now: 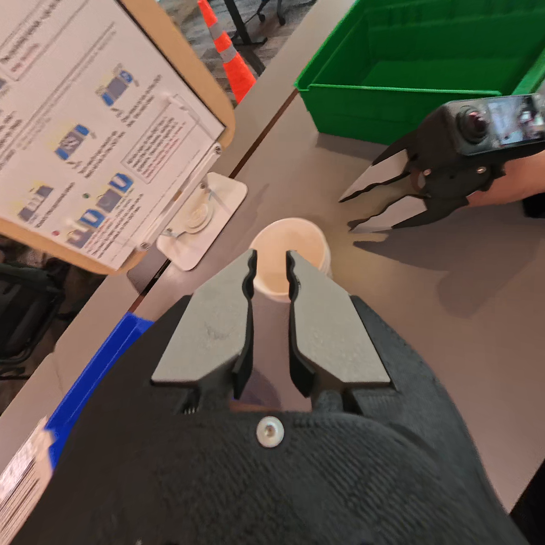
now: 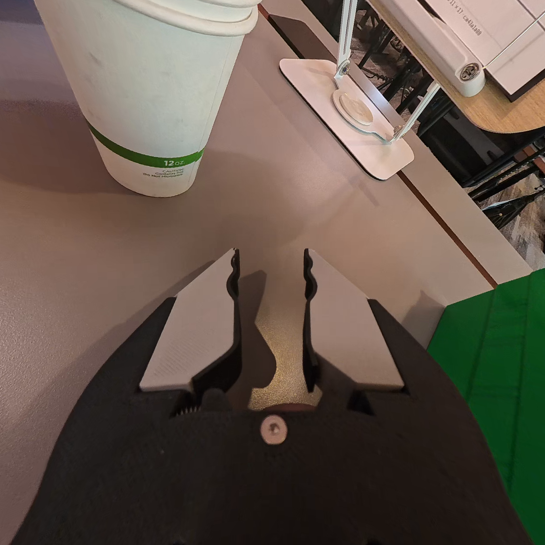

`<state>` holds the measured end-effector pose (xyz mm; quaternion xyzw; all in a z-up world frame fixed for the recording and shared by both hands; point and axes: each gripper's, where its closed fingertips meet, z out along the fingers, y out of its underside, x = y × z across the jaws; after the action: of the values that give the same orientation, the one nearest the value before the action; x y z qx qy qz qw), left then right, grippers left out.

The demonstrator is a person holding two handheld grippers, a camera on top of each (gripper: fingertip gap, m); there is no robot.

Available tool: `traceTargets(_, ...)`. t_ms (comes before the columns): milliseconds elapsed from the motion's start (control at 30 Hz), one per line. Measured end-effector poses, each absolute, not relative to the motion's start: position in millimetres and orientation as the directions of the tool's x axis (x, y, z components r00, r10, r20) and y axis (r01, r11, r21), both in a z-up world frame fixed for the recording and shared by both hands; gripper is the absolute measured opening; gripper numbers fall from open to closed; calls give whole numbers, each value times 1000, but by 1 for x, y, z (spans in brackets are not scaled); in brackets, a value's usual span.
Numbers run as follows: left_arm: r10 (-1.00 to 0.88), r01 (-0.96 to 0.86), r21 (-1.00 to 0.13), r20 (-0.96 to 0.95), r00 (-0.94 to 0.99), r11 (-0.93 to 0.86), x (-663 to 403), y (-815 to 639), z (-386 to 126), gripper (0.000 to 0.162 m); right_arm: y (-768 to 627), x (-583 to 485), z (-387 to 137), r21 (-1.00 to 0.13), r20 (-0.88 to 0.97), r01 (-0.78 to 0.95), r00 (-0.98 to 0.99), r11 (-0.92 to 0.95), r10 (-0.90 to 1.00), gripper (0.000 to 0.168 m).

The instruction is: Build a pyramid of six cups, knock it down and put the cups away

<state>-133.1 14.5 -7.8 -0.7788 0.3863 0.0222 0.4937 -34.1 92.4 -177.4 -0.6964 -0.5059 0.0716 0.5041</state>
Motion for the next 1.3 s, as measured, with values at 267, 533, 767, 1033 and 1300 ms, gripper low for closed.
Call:
traceTargets(267,-381,-620,-661,-491,783,-422,-277,-2,-12,16,92,-34,-178,-767,421,641,474,25,773,41)
traceTargets(533,-317,-503,-631,-392,864,-591,-360,-23,-69,20,94,-33,-179,-769,415,639,482,13,772,41)
traceTargets(767,-330,-488,-624,-360,873,-611,-365,-28,-87,14,94,-33,-179,-770,409,638,484,8,774,41)
traceTargets(1033,-345,-469,-638,-319,883,-610,-360,-27,-87,4,94,-33,-179,-766,415,643,478,14,774,41)
traceTargets(1300,-370,-437,-673,-252,894,-597,-349,-28,-80,4,93,-34,-180,-763,420,646,474,18,774,41)
